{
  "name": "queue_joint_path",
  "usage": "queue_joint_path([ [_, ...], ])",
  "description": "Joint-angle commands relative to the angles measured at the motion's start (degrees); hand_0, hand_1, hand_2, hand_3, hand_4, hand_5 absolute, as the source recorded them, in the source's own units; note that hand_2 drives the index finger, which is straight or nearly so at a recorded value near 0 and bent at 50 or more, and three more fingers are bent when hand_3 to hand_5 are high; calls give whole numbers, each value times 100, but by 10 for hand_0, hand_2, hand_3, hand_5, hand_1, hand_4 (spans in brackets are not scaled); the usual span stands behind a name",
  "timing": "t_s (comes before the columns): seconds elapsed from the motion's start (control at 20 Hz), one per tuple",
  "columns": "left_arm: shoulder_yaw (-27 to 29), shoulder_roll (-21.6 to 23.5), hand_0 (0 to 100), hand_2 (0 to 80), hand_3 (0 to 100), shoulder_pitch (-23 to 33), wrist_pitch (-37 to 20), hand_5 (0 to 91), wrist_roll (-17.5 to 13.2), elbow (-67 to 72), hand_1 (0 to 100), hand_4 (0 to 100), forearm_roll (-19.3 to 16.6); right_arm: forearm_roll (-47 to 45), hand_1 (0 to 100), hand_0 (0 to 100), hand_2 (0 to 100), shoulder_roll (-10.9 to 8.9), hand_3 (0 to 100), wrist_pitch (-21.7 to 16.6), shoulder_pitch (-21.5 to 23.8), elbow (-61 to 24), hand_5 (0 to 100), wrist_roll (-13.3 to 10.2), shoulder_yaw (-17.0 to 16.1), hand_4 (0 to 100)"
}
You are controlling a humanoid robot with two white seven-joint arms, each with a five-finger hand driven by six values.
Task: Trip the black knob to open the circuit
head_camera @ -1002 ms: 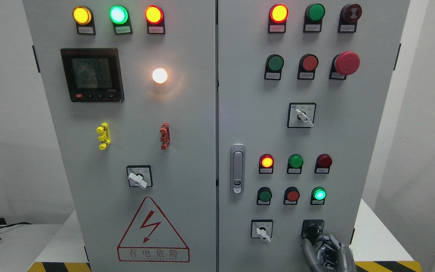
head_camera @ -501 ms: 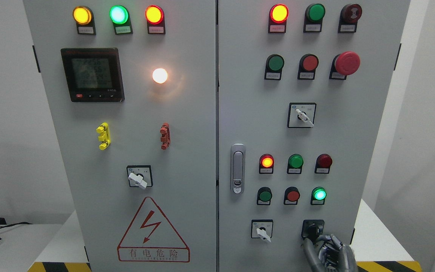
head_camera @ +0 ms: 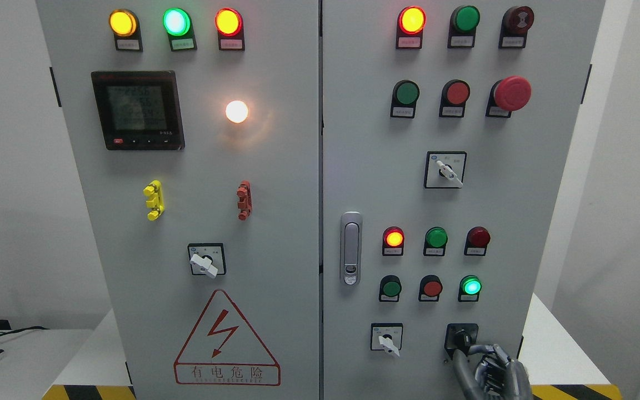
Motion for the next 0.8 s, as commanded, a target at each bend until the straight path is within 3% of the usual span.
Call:
queue_joint_path([
  [0.0, 0, -3, 120, 0, 0, 0, 0, 0, 2, 0, 389, 0, 26, 8, 638, 408, 521, -10, 927, 17, 2, 0, 1000, 18, -55, 985],
  [0.6, 0, -3, 120, 0, 0, 0, 0, 0, 2, 0, 389, 0, 26, 34, 655, 416, 498, -107, 911, -53, 45, -18, 1000, 26, -117, 982],
  [0.75, 0, 6, 120, 0, 0, 0, 0, 0, 2, 0, 389, 0, 26, 34, 660, 417, 490, -229, 905, -106, 72, -9, 1000, 26, -134, 977],
])
